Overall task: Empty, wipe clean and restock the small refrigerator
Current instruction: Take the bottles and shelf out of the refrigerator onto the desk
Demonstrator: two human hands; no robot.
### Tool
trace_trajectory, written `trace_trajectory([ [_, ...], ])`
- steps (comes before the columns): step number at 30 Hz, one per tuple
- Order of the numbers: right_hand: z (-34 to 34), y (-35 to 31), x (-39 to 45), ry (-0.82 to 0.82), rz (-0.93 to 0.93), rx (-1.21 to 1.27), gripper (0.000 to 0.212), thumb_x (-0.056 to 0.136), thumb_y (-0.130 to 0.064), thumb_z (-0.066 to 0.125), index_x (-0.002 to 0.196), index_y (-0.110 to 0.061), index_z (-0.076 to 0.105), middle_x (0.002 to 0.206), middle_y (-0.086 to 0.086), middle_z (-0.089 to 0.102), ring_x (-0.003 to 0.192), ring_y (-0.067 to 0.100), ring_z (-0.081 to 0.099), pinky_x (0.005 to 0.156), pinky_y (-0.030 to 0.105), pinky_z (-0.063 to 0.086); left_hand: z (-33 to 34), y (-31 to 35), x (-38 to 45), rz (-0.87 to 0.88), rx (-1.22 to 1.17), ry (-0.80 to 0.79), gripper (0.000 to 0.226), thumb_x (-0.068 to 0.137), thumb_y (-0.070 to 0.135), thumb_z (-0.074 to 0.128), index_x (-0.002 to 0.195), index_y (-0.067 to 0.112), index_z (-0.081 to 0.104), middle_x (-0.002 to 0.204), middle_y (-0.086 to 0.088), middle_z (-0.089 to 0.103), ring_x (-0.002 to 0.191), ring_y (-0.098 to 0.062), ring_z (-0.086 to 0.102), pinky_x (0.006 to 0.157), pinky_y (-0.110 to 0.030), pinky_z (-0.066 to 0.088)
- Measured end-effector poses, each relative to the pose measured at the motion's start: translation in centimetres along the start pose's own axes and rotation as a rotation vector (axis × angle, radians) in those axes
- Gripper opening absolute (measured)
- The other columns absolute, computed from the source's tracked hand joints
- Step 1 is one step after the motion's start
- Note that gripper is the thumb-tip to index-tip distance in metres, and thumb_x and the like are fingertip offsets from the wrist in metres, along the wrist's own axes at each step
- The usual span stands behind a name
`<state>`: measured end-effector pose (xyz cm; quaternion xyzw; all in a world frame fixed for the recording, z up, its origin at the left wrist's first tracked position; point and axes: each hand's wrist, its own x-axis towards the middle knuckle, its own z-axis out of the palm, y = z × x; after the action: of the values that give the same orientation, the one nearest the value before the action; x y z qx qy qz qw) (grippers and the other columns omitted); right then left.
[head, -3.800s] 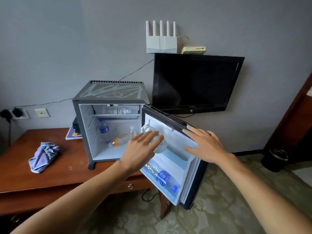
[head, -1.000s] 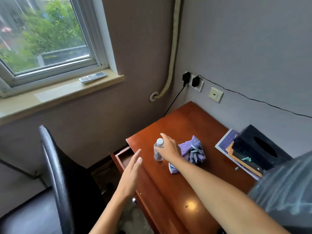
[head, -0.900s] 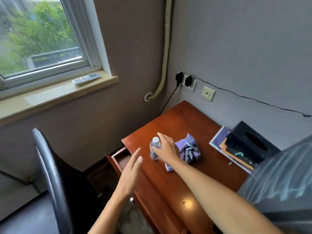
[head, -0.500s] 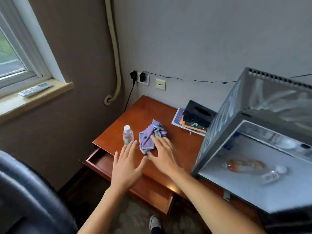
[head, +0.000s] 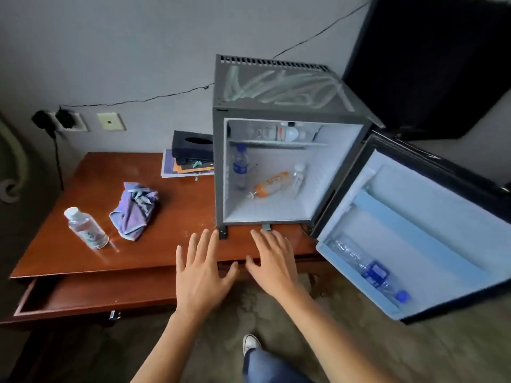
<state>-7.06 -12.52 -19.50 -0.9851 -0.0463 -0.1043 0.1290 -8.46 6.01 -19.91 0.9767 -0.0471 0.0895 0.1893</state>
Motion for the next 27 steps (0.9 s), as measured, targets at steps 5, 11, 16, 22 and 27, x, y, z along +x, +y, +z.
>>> trace_trajectory([
  [5, -0.6, 6.8, -3.7, 0.017, 0.310, -0.043, 0.062, 0.086, -0.047, 0.061, 0.144, -0.025, 0.053, 0.145, 0.004, 0.057, 0.136, 0.031, 0.049, 0.112, 0.049, 0.041, 3.3, 5.3, 0.0, 0.166, -0.005, -0.090, 0.087, 0.086, 0.070, 0.041, 0.158, 0.022, 0.033, 0.165, -0.001, 0.032, 0.156, -0.025, 0.018, 0.125, -0.057, 0.017],
  [11, -2.2, 15.5, -6.1, 0.079, 0.637, -0.089, 0.063, 0.077, -0.040, 0.072, 0.135, -0.018, 0.061, 0.133, 0.008, 0.064, 0.122, 0.035, 0.056, 0.100, 0.051, 0.048, 7.5, 13.2, 0.6, 0.435, 0.008, -0.230, 0.089, 0.087, 0.073, 0.035, 0.162, 0.026, 0.023, 0.169, 0.001, 0.020, 0.158, -0.024, 0.007, 0.126, -0.055, 0.004],
  [16, -3.0, 20.7, -8.8, 0.209, 0.851, -0.074, 0.056, 0.063, -0.030, 0.071, 0.117, -0.016, 0.068, 0.108, 0.009, 0.067, 0.101, 0.039, 0.062, 0.084, 0.049, 0.052, 10.5, 18.9, 2.4, 0.628, 0.036, -0.307, 0.092, 0.085, 0.073, 0.037, 0.163, 0.026, 0.021, 0.170, 0.000, 0.017, 0.158, -0.025, 0.005, 0.125, -0.053, -0.005],
  [22, -2.5, 23.0, -11.4, 0.176, 0.982, -0.076, 0.069, 0.068, -0.025, 0.084, 0.133, -0.018, 0.062, 0.137, 0.010, 0.060, 0.123, 0.042, 0.054, 0.099, 0.056, 0.051, 13.7, 23.5, 2.9, 0.793, 0.072, -0.398, 0.092, 0.082, 0.071, 0.050, 0.159, 0.024, 0.029, 0.166, -0.005, 0.029, 0.156, -0.029, 0.018, 0.123, -0.061, 0.015],
  [27, -2.3, 23.7, -11.2, 0.091, 0.969, -0.101, 0.075, 0.069, -0.026, 0.087, 0.138, -0.018, 0.058, 0.141, 0.010, 0.058, 0.134, 0.042, 0.047, 0.106, 0.057, 0.046, 16.9, 26.5, 3.2, 0.895, 0.146, -0.370, 0.090, 0.089, 0.062, 0.064, 0.160, 0.020, 0.028, 0.168, -0.011, 0.022, 0.156, -0.035, 0.017, 0.121, -0.064, 0.018],
])
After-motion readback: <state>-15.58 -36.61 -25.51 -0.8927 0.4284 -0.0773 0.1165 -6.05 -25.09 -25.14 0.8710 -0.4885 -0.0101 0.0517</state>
